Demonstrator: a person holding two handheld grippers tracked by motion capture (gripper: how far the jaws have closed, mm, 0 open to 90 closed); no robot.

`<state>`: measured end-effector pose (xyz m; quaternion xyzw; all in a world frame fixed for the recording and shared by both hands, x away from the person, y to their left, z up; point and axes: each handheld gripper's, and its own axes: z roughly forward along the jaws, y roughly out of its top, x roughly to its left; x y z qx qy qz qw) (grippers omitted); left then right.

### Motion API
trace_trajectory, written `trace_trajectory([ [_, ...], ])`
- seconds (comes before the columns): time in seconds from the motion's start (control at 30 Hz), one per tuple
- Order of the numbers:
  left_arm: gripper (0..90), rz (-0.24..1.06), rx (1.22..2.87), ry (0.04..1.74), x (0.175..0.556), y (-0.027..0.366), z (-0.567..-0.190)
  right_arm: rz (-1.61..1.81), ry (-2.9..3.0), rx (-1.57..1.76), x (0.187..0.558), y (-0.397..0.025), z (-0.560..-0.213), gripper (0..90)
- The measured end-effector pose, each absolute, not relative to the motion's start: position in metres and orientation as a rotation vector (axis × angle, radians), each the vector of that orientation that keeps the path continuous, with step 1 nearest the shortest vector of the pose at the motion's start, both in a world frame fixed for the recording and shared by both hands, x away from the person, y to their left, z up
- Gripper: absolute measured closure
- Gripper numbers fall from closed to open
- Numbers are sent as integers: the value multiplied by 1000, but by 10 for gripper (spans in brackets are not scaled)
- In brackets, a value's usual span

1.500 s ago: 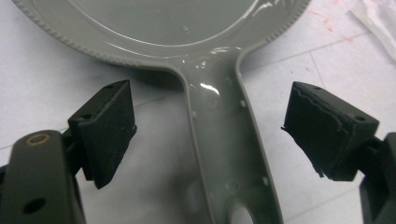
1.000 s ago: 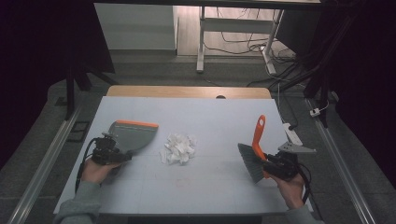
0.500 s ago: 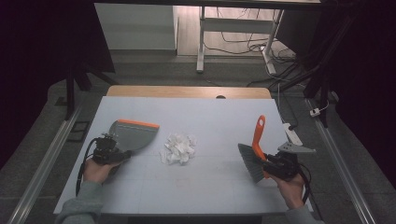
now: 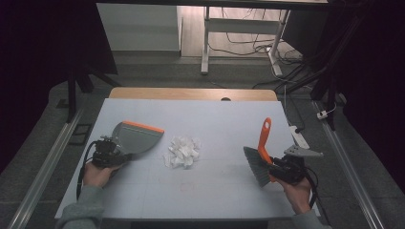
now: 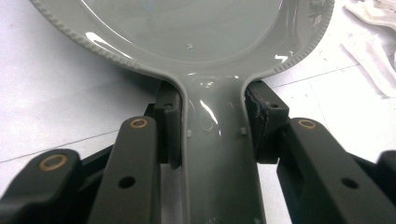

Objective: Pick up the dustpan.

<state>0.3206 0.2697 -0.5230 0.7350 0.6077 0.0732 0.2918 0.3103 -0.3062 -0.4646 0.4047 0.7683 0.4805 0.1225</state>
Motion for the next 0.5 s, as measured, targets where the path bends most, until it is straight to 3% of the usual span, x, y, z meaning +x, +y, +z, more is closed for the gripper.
trace_trajectory([
  [0.5,615,221,1909,1545,312,279,-511,1404,2233,1178,309,-306,-463,701],
])
